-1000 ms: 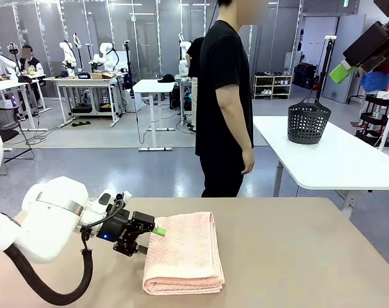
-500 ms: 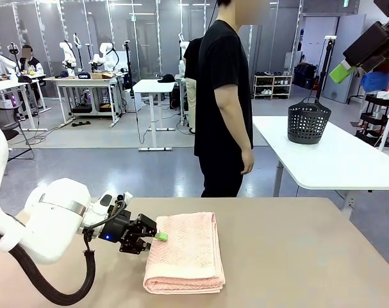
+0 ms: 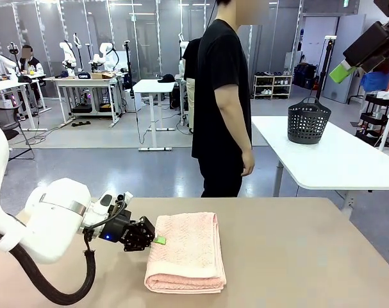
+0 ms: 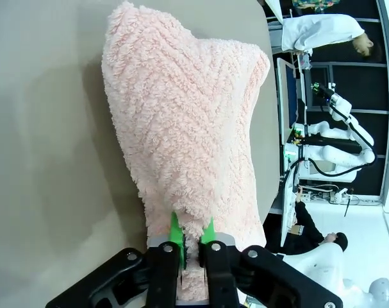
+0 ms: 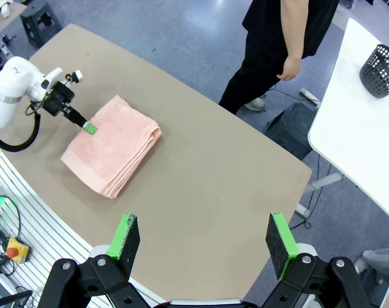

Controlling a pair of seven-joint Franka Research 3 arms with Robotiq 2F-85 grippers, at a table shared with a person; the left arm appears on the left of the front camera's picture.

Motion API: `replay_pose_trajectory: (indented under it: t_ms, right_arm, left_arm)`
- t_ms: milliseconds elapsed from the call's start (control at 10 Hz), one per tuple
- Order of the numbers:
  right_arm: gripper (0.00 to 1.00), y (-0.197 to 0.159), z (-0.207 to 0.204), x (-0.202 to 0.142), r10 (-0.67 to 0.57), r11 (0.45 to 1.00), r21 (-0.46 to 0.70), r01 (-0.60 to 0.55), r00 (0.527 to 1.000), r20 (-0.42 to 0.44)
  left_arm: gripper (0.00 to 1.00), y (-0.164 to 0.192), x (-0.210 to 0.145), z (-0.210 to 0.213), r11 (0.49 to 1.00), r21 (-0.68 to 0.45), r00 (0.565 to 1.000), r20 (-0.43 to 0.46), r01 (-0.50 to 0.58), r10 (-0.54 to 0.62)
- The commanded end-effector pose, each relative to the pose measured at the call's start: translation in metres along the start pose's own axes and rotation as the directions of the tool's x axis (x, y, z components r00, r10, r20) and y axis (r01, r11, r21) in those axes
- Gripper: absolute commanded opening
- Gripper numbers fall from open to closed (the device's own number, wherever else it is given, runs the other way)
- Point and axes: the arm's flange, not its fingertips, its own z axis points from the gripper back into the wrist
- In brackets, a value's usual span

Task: Fold the towel.
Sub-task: Pick up the 100 cm Hotel Towel and place it on the left side of the table.

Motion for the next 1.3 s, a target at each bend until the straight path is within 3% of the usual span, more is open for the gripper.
replay_pose_trajectory:
  t_ms: [0, 500, 600, 1000, 1200]
  right_arm:
    - [1.00, -0.002, 0.000, 0.001, -0.005, 1.000, -0.001, 0.005, 1.000, 0.000]
    - [1.00, -0.002, 0.000, 0.001, -0.005, 1.000, -0.001, 0.005, 1.000, 0.000]
    - [1.00, -0.002, 0.000, 0.001, -0.005, 1.000, -0.001, 0.005, 1.000, 0.000]
    - [1.00, -0.002, 0.000, 0.001, -0.005, 1.000, -0.001, 0.005, 1.000, 0.000]
    - [1.00, -0.002, 0.000, 0.001, -0.005, 1.000, -0.001, 0.005, 1.000, 0.000]
  left_arm:
    - [0.00, 0.000, 0.005, 0.001, 0.999, -0.021, 0.999, -0.006, 0.035, -0.035]
    - [0.00, 0.000, 0.000, 0.000, 1.000, 0.001, 1.000, 0.000, 0.002, -0.002]
    - [0.11, 0.001, 0.000, 0.001, 1.000, 0.005, 1.000, -0.004, 0.005, -0.005]
    - [0.11, -0.004, 0.014, 0.091, 0.998, 0.021, 0.995, -0.082, 0.058, -0.056]
    - [0.11, 0.010, 0.023, 0.151, 0.995, 0.072, 0.995, -0.076, 0.066, -0.061]
